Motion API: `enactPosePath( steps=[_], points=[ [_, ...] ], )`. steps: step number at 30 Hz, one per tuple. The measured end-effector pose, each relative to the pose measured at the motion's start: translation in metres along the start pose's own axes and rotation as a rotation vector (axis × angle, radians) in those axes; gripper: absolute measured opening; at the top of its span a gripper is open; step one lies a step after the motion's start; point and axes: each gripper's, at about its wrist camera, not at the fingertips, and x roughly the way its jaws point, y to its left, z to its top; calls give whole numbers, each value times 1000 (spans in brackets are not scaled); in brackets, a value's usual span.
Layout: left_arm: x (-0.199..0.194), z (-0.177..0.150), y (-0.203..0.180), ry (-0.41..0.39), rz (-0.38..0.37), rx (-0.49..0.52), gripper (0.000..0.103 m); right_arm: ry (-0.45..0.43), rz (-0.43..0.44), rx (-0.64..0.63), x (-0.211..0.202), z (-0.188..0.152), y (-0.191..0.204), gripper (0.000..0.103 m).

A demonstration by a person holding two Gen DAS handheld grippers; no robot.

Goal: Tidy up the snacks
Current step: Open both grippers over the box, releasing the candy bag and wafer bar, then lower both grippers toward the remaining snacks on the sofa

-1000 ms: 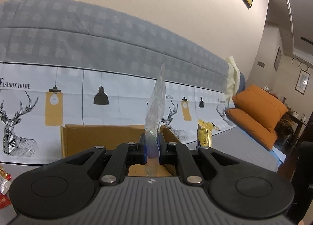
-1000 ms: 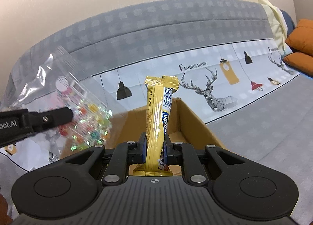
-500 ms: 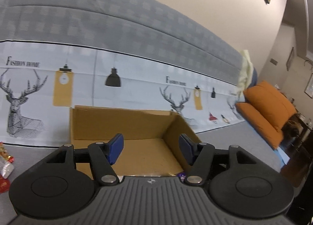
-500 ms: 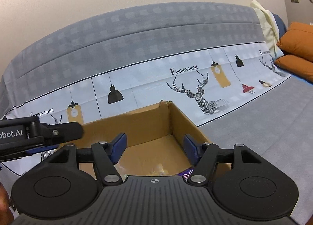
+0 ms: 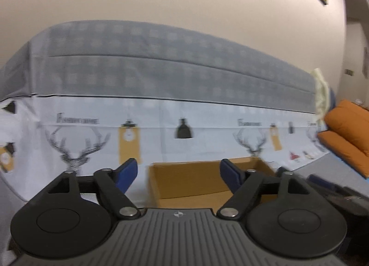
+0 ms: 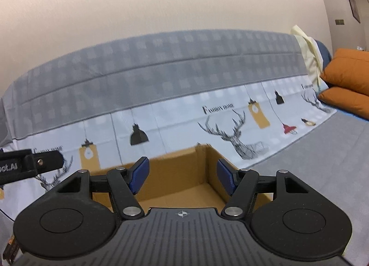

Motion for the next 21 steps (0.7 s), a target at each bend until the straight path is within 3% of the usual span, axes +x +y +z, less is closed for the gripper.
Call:
enactPosePath(
  steps=[3, 7, 10, 12, 13, 15, 19, 21],
  points=[
    [0, 2, 24, 32, 42, -44, 84, -21, 29, -7, -5, 0, 12, 82],
    [-3, 2, 58, 74, 83, -95, 84, -5, 123, -12, -7, 0, 31, 86],
    [-11, 1, 80, 86, 111, -97, 80, -22, 145, -20, -11, -1, 46, 86],
    [-17, 0, 93, 88, 122, -92, 63, -27, 176, -26, -14, -2, 59, 86],
    [-21, -1, 100, 88, 135, -86, 60, -26, 189, -32, -16, -3, 66, 86],
    [-25, -4, 112, 94, 167, -75, 41, -22, 222, -55, -20, -6, 83, 86],
    [-31, -9, 138, 132, 225, -83, 22, -15, 306, -105, -28, -15, 117, 85],
    [-32, -12, 149, 149, 257, -89, 18, -15, 352, -127, -33, -18, 133, 76]
  ],
)
